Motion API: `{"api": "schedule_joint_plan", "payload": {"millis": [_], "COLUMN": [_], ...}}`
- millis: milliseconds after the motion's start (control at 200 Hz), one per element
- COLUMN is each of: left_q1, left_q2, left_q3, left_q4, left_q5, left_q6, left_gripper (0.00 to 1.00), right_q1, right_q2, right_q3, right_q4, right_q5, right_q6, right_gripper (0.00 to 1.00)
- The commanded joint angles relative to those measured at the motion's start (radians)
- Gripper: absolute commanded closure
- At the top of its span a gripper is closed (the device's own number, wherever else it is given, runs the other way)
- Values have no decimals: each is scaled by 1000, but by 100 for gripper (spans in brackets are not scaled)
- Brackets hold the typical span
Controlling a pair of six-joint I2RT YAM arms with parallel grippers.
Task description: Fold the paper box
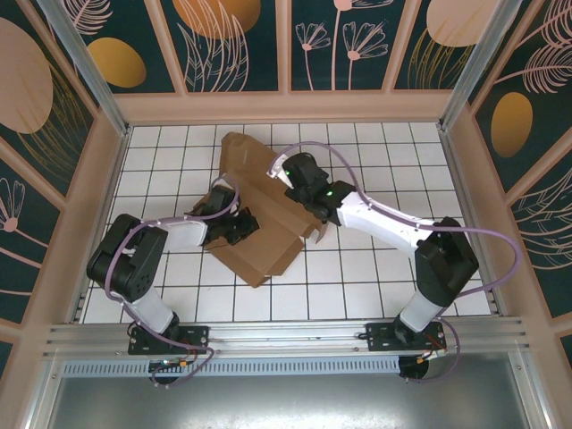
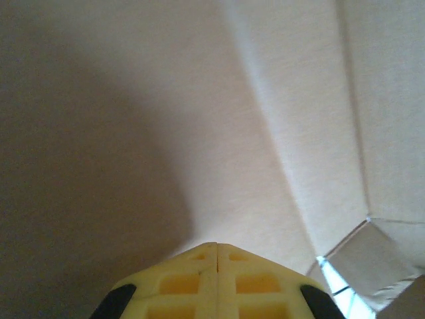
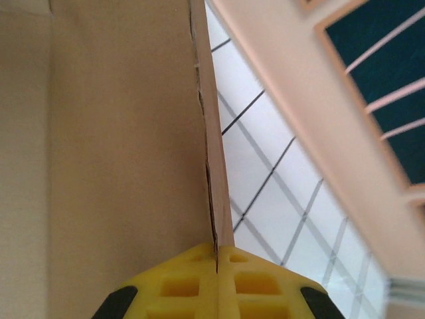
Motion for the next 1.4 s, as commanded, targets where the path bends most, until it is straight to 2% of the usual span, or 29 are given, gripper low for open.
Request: {"api": "schedule_joint_plan", "payload": {"millis": [0,130,200,275,345,500,731,981,1251,1396], "left_q1": [-2,12,48,106,148,152,153,157,161,161], "left_q2": [-94,-239,-288,-318,-305,-225,-146,-96,27,78], "left_q3": [23,-26,-57,-91,-96,-64,24,69,168,213], "left_q4": [60,132,201,289,374,589,632,624,635,635], "left_q5": [2,-7,40,102,168,269,283,259,251,250], "left_q6": [16,18,-9,-70,-121,-247,-258,-272,-318,-321], "left_gripper": [100,89,83,73,64,53,37,39,35,43], "right_q1": [36,78,93,106,111,112,123,129,140,140], "right_q2": [19,0,-5,-6,-7,4,4,-13,-19,-17], "right_q3": [-33,-142,-207,-248,-256,-258,-265,-291,-313,-322], "right_q4": [187,422,572,672,687,683,671,681,688,696], "right_q5": [195,267,293,299,289,277,265,248,228,221], "right_q6": [-243,-430,-535,-598,-595,-564,-555,-549,-543,-541], "right_gripper": [100,100,100,100,100,100,100,100,100,100]}}
